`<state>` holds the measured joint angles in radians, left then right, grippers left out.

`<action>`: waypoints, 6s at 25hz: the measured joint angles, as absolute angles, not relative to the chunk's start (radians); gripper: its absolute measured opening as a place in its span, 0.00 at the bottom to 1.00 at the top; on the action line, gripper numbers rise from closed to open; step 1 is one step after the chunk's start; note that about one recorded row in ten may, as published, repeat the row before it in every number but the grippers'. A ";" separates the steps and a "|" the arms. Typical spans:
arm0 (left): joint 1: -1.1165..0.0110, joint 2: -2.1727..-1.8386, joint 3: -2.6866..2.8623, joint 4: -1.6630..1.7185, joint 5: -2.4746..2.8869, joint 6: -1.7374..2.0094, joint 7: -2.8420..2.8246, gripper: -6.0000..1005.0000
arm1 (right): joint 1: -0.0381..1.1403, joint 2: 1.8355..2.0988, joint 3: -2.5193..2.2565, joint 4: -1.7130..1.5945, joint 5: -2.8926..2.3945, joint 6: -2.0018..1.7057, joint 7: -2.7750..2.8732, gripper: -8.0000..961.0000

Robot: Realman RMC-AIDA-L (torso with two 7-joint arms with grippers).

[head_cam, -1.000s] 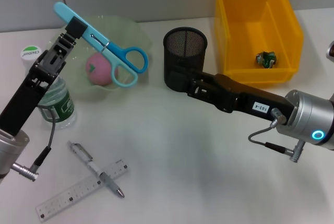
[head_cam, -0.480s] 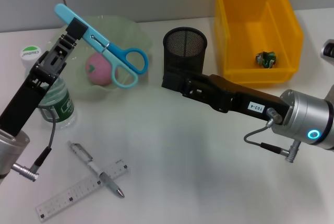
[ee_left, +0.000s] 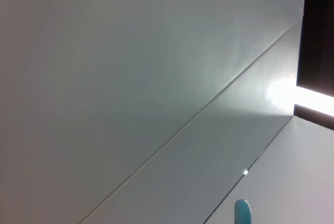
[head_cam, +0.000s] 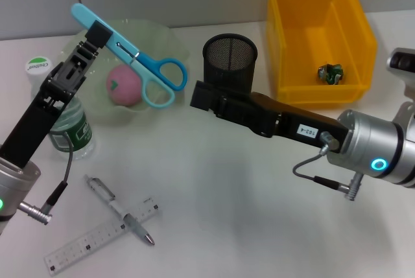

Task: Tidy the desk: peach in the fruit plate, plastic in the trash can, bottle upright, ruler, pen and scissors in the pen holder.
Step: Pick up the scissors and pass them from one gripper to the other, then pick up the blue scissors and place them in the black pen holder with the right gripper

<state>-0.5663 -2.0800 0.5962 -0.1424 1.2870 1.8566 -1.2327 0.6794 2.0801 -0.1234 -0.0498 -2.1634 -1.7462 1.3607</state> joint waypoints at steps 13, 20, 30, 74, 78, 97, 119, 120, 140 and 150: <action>-0.583 -2.080 0.578 -0.186 1.292 1.872 -1.255 0.10 | 0.706 2.083 -0.106 -0.009 -2.158 -1.711 1.361 0.51; -0.586 -2.080 0.559 -0.194 1.294 1.883 -1.258 0.10 | 0.714 2.083 -0.077 0.013 -2.148 -1.701 1.394 0.51; -0.589 -2.080 0.551 -0.196 1.295 1.884 -1.268 0.10 | 0.735 2.086 -0.076 0.029 -2.143 -1.688 1.504 0.51; -0.595 -2.080 0.528 -0.195 1.295 1.876 -1.296 0.10 | 0.759 2.091 -0.037 0.103 -2.132 -1.642 1.572 0.36; -0.596 -2.080 0.526 -0.195 1.295 1.874 -1.296 0.10 | 0.763 2.091 -0.037 0.105 -2.132 -1.640 1.571 0.32; -0.603 -2.080 0.524 -0.202 1.292 1.871 -1.285 0.10 | 0.764 2.091 -0.037 0.116 -2.132 -1.637 1.558 0.21; -0.604 -2.080 0.530 -0.192 1.296 1.868 -1.284 0.15 | 0.762 2.091 -0.027 0.121 -2.132 -1.645 1.533 0.10; -0.605 -2.080 0.530 -0.189 1.298 1.869 -1.284 0.16 | 0.761 2.091 -0.026 0.121 -2.132 -1.645 1.533 0.10; -0.603 -2.080 0.525 -0.169 1.321 1.875 -1.260 0.62 | 0.755 2.091 -0.017 0.122 -2.135 -1.660 1.498 0.10; -0.551 -2.075 0.619 0.034 1.322 1.905 -1.259 0.79 | 0.693 2.083 0.023 0.016 -2.134 -1.790 1.322 0.11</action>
<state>-0.5514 -2.0751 0.6191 0.0344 1.3225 1.9055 -1.2586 0.6933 2.0833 0.0229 0.0164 -2.1339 -1.7899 1.3223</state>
